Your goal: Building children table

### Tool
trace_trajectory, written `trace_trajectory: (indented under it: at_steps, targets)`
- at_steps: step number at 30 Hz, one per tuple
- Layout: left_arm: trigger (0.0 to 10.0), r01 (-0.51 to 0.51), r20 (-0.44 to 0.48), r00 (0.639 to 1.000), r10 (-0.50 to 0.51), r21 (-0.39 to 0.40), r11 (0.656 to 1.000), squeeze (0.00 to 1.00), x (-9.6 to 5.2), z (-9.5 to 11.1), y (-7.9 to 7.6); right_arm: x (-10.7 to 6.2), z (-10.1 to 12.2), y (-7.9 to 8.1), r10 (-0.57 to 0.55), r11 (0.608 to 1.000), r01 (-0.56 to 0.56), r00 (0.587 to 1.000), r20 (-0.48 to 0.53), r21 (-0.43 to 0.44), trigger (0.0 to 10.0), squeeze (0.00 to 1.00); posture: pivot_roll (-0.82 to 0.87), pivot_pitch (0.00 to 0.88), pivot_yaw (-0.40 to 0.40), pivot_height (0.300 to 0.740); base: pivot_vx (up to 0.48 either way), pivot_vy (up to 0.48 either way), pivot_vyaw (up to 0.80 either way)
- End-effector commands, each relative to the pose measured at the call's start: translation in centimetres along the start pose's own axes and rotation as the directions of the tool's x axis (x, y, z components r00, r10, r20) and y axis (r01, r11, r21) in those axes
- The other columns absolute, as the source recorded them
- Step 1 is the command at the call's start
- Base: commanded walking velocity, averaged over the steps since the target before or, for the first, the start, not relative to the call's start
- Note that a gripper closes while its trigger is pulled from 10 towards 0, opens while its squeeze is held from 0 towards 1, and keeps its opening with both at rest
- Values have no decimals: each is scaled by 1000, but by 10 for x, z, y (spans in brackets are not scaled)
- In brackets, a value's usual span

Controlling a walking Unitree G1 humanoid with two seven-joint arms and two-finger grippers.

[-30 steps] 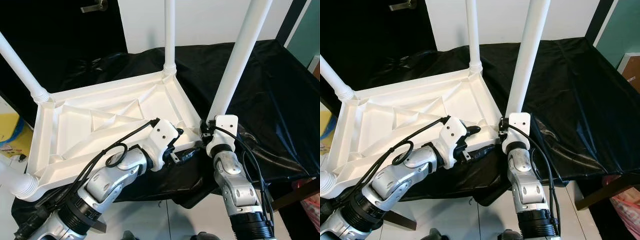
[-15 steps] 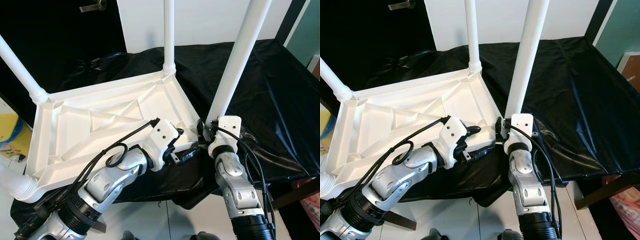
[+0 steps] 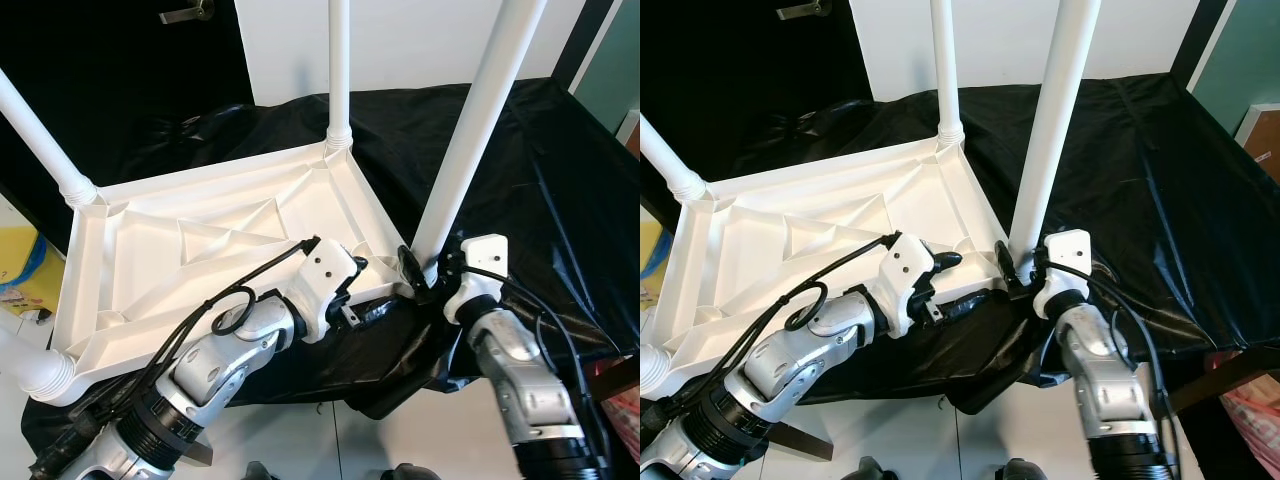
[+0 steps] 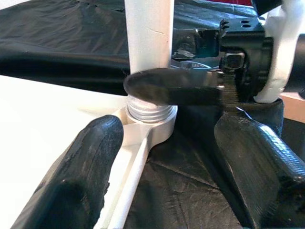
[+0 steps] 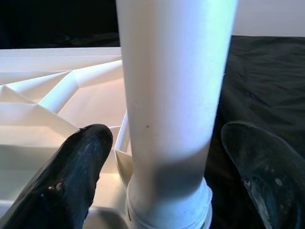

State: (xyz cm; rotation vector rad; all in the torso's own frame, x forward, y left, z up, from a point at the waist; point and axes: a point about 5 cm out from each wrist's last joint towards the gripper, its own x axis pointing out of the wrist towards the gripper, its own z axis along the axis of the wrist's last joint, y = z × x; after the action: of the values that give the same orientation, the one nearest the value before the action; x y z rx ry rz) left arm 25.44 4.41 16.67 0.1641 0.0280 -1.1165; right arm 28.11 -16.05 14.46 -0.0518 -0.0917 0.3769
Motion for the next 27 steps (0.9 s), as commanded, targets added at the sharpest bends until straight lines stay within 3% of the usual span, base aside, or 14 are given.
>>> trace_trajectory:
  at_steps: [1, 9, 18, 19, 20, 21, 24, 25, 27]
  targets:
    - [10000, 199, -9, 980, -199, 9, 980, 0, -1, -3, -12, 1, -2, 1, 65, 998, -65, 998, -5, 17, 10000, 0, -144, 74, 45, 740, 0, 0, 0]
    - [10000, 200, -10, 980, -200, 10, 980, 0, -2, -4, -13, 12, -3, -5, 238, 970, -239, 970, -49, -32, 10000, 0, -141, 61, 44, 740, 0, 0, 0]
    - [10000, 200, -9, 980, -200, 17, 980, 0, -1, -3, -11, 26, -5, -11, 305, 945, -313, 948, -91, -92, 10000, 0, -133, 52, 42, 740, 0, 0, 0]
    - [10000, 199, -9, 980, -199, 19, 980, 0, -1, -2, -11, 29, -7, -12, 313, 941, -323, 944, -102, -100, 9373, 0, -131, 52, 42, 740, 0, 0, 0]
    - [10000, 196, -10, 981, -196, 20, 980, 0, -1, -2, -11, 31, -8, -13, 320, 937, -332, 941, -110, -106, 4667, 0, -128, 52, 40, 740, 0, 0, 0]
    - [10000, 194, -11, 981, -194, 21, 981, 0, -1, -2, -10, 33, -9, -13, 325, 935, -338, 939, -115, -110, 2118, 0, -127, 53, 40, 740, 0, 0, 0]
    - [10000, 191, -10, 982, -191, 21, 981, 0, -1, -2, -10, 34, -10, -13, 332, 933, -344, 936, -114, -109, 2118, 0, -125, 53, 39, 740, 0, 0, 0]
    - [10000, 187, -9, 982, -187, 22, 982, 0, -1, -2, -10, 34, -11, -13, 337, 931, -349, 935, -115, -108, 0, 0, -122, 54, 37, 740, 0, 0, 0]
    - [10000, 183, -8, 983, -183, 21, 983, 0, -2, -1, -10, 35, -12, -13, 340, 930, -352, 933, -115, -104, 0, 0, -118, 56, 37, 740, 0, 0, 0]
